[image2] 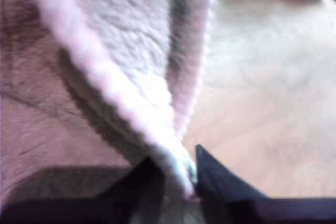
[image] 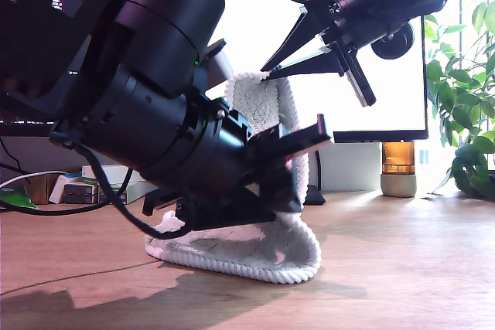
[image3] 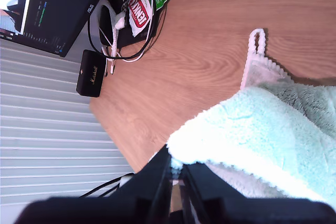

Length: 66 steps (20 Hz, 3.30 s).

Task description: Fold the tea towel to a neat square and place it to the right

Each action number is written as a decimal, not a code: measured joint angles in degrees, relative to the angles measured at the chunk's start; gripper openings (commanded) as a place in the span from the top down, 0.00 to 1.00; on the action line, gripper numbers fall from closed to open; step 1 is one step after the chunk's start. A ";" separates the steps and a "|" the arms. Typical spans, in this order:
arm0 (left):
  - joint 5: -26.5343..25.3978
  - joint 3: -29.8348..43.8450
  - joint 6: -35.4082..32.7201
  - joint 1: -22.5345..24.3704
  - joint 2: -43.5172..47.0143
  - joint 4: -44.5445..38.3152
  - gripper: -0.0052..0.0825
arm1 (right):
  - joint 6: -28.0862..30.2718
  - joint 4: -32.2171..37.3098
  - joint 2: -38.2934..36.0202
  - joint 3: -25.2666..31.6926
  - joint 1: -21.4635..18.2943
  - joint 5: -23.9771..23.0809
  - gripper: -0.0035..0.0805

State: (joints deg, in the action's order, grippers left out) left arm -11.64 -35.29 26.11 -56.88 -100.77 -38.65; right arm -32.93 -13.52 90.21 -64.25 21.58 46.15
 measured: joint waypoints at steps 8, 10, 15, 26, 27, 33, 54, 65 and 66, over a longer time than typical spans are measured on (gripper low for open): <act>3.82 0.07 -15.34 2.51 16.98 18.34 0.97 | 1.51 -0.74 0.00 -0.59 -5.18 3.67 0.97; 3.80 -0.09 -18.16 4.48 20.92 22.95 0.97 | 2.32 -1.86 0.00 -1.29 -5.40 4.46 0.97; 3.72 -0.09 -26.99 10.40 25.44 32.68 0.97 | 5.84 -5.33 0.00 -1.77 -5.31 5.79 0.97; 7.04 -19.15 -46.56 18.27 31.43 50.88 0.97 | 9.09 -9.81 -0.87 -10.62 -5.31 5.57 0.97; 7.13 -20.90 -47.82 18.86 31.43 52.63 0.97 | 9.84 -10.88 -1.31 -12.24 -5.25 5.38 0.97; 10.45 -28.55 -51.87 22.49 31.50 56.54 0.97 | 13.53 -16.28 -1.99 -16.96 -4.98 2.71 0.97; 35.93 -39.10 -42.40 22.95 16.55 80.70 0.65 | 16.31 -20.37 -1.99 -22.99 -2.75 -0.61 0.97; 32.06 -31.26 -35.50 22.01 16.41 76.15 0.63 | 16.31 -19.98 -1.99 -22.99 -2.36 -3.13 0.97; 31.95 -29.86 -34.67 21.49 16.39 75.47 0.63 | 16.31 -19.98 -1.99 -22.99 -2.36 -3.28 0.97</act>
State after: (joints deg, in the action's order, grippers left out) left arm 20.32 -65.14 -8.56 -35.40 -84.38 36.82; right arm -16.62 -33.50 88.23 -87.24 19.22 42.87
